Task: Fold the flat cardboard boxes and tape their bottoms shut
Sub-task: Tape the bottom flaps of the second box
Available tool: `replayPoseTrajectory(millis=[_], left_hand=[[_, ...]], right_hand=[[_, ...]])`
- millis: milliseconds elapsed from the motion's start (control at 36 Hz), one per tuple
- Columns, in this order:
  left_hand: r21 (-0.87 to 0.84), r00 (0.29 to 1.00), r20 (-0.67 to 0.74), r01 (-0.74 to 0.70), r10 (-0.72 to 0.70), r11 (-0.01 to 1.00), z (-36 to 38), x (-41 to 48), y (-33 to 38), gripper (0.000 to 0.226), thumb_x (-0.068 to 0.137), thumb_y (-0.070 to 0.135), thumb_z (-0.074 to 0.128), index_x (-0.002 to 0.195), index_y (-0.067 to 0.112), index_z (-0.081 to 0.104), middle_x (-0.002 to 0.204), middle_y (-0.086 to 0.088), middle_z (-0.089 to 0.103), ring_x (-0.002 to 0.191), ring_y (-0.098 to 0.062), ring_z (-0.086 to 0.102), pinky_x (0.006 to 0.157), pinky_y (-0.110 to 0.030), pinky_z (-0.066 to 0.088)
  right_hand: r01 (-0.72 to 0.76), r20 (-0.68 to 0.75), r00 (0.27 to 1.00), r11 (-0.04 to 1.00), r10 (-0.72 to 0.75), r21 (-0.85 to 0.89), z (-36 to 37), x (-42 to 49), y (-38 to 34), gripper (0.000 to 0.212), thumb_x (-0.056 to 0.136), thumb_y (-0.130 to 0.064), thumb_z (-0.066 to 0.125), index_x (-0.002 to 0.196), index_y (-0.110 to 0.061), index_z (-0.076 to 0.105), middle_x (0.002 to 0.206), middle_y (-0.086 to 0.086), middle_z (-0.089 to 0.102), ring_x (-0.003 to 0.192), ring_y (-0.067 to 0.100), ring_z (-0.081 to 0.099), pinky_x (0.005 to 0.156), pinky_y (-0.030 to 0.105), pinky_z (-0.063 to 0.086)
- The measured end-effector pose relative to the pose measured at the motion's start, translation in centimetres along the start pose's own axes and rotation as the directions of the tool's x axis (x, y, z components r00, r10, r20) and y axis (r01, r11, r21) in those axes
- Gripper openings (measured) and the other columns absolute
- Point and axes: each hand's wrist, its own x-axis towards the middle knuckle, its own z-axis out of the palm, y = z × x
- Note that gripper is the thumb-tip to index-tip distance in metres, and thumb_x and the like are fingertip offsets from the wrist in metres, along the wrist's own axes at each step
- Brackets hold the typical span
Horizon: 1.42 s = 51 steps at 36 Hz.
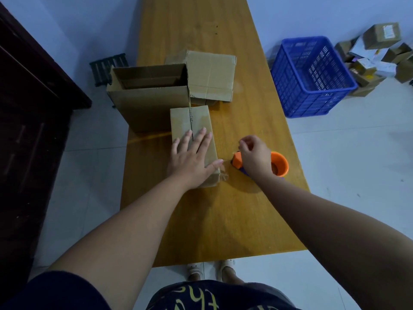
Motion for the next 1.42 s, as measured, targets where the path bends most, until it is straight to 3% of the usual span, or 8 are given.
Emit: replayPoseTrajectory(millis=[111, 222, 389, 611, 1056, 1222, 1333, 1417], left_hand=[[-0.039, 1.0, -0.005, -0.01, 0.01, 0.999, -0.2, 0.0, -0.2, 0.074, 0.089, 0.066, 0.005, 0.152, 0.03, -0.01, 0.159, 0.009, -0.017, 0.146, -0.02, -0.015, 0.116, -0.045, -0.008], [-0.042, 1.0, -0.024, 0.008, -0.009, 0.999, 0.0, 0.0, 0.0, 0.061, 0.099, 0.053, 0.013, 0.152, 0.031, -0.008, 0.16, 0.01, -0.014, 0.147, -0.019, -0.014, 0.116, -0.044, -0.007], [-0.028, 1.0, -0.002, 0.027, -0.027, 0.999, -0.2, 0.2, 0.1, 0.061, 0.1, 0.052, 0.014, 0.152, 0.03, -0.008, 0.16, 0.009, -0.015, 0.147, -0.019, -0.014, 0.116, -0.043, -0.007], [-0.059, 0.998, 0.045, 0.037, -0.035, 0.998, -0.7, 0.3, 0.0, 0.061, 0.101, 0.051, 0.017, 0.152, 0.031, -0.008, 0.159, 0.01, -0.016, 0.146, -0.017, -0.016, 0.116, -0.041, -0.009], [-0.031, 0.998, 0.051, 0.046, -0.044, 0.998, -0.5, 0.3, 0.1, 0.061, 0.1, 0.052, 0.015, 0.152, 0.031, -0.01, 0.159, 0.01, -0.018, 0.146, -0.018, -0.017, 0.115, -0.041, -0.01], [-0.034, 0.998, 0.05, 0.048, -0.047, 0.998, -0.5, 0.3, 0.1, 0.061, 0.1, 0.052, 0.016, 0.152, 0.031, -0.009, 0.159, 0.01, -0.017, 0.146, -0.017, -0.017, 0.116, -0.041, -0.009], [-0.069, 0.998, 0.052, 0.038, -0.035, 0.997, -0.5, 0.4, -0.1, 0.061, 0.1, 0.052, 0.018, 0.152, 0.032, -0.008, 0.159, 0.011, -0.017, 0.146, -0.016, -0.017, 0.116, -0.041, -0.008], [-0.186, 0.998, 0.053, 0.045, -0.036, 0.981, -0.7, 0.5, -0.4, 0.061, 0.1, 0.051, 0.029, 0.152, 0.036, 0.0, 0.159, 0.015, -0.011, 0.146, -0.013, -0.013, 0.116, -0.04, -0.007]], right_hand=[[-0.131, 0.128, 0.986, 0.968, 0.105, 0.214, 0.6, -1.9, 0.3, 0.013, 0.097, -0.017, 0.054, 0.102, -0.013, 0.065, 0.089, 0.0, 0.069, 0.078, 0.011, 0.064, 0.076, 0.029, 0.052], [-0.462, 0.362, 0.878, 0.75, 0.313, 0.472, 1.5, -3.4, 0.3, 0.023, 0.101, -0.023, 0.048, 0.112, -0.006, 0.059, 0.087, 0.007, 0.061, 0.073, 0.016, 0.059, 0.068, 0.028, 0.049], [-0.697, 0.545, 0.715, 0.51, 0.437, 0.505, 1.9, -5.3, 0.4, 0.028, 0.099, -0.041, 0.048, 0.102, -0.016, 0.061, 0.095, 0.005, 0.06, 0.091, 0.021, 0.057, 0.082, 0.033, 0.046], [-0.665, 0.594, 0.724, 0.584, 0.35, 0.466, 3.5, -6.2, 0.0, 0.061, 0.089, -0.059, 0.053, 0.137, -0.022, 0.042, 0.135, 0.005, 0.048, 0.121, 0.025, 0.047, 0.1, 0.04, 0.039], [-0.674, 0.55, 0.736, 0.495, 0.394, 0.548, 5.7, -6.6, 0.7, 0.055, 0.098, -0.051, 0.045, 0.147, -0.03, 0.031, 0.129, 0.002, 0.045, 0.115, 0.021, 0.044, 0.097, 0.038, 0.041], [-0.661, 0.562, 0.713, 0.669, 0.419, 0.339, 4.3, -5.1, 1.4, 0.044, 0.098, -0.036, 0.052, 0.139, -0.023, 0.043, 0.128, 0.004, 0.052, 0.115, 0.024, 0.051, 0.099, 0.04, 0.046], [-0.444, 0.361, 0.873, 0.842, 0.329, 0.306, 3.3, -4.1, 0.7, 0.033, 0.097, -0.013, 0.051, 0.13, -0.017, 0.051, 0.13, 0.006, 0.056, 0.115, 0.019, 0.054, 0.097, 0.039, 0.049], [-0.096, 0.172, 0.984, 0.959, 0.051, 0.266, 1.9, -3.9, -1.1, 0.034, 0.097, -0.004, 0.044, 0.126, -0.015, 0.057, 0.126, 0.002, 0.061, 0.114, 0.015, 0.057, 0.097, 0.033, 0.049]])
